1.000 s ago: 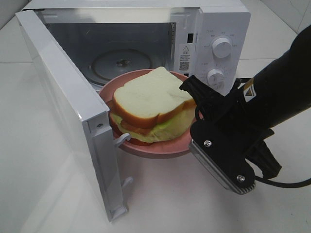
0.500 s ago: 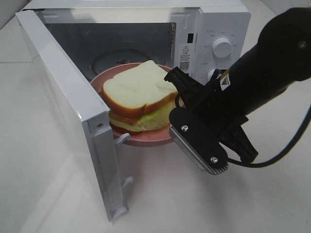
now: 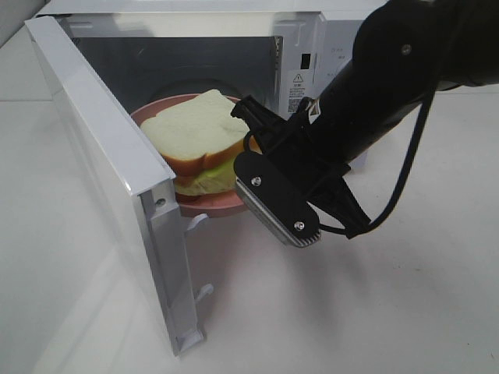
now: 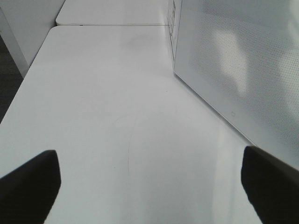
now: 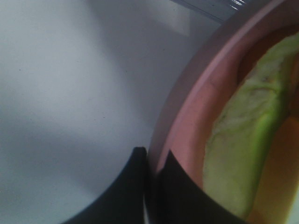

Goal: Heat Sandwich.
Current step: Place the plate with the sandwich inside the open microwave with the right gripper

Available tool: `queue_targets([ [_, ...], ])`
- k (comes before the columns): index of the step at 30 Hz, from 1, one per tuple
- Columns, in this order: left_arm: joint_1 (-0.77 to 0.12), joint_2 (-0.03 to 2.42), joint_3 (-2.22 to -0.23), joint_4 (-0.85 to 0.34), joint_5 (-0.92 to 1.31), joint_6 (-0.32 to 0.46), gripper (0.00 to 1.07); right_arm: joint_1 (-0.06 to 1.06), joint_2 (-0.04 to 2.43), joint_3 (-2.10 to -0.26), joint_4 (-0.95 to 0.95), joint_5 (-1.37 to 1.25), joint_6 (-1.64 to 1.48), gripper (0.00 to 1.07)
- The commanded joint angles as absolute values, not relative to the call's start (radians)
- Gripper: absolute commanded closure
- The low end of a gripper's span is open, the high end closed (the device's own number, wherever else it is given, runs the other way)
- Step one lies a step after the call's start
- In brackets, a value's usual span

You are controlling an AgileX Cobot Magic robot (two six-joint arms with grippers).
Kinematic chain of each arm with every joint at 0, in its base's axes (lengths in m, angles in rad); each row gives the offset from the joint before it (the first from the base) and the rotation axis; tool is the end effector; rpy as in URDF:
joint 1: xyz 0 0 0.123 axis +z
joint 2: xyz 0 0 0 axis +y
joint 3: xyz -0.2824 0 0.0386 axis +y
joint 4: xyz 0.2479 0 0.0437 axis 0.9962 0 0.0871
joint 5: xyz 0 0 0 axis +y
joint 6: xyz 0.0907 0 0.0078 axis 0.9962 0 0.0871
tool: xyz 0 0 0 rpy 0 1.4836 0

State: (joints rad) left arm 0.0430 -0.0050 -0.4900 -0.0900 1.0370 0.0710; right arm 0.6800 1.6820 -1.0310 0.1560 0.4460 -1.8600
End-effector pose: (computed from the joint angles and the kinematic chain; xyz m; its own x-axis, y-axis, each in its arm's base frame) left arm -0.0033 -0.0072 0.2766 -0.4365 0.0063 -0.8997 0.0376 0.9992 -0.0113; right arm 0.2621 0.2198 0.2072 0.7451 -0.6666 0.0232 -0.5524 -0.6363 -0.5385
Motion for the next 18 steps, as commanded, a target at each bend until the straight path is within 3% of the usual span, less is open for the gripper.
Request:
queue_targets([
  [1,0.046,-0.024,-0.493,-0.090,1.028,0.065,0.05,0.676,1.708,-1.075,0.180,0.435,-1.885,1.07],
  [18,0.046,-0.024,-0.493,-0.090,1.028,0.065,0.05,0.664,1.848,-1.235,0.181,0.452,-1.878,1.07],
])
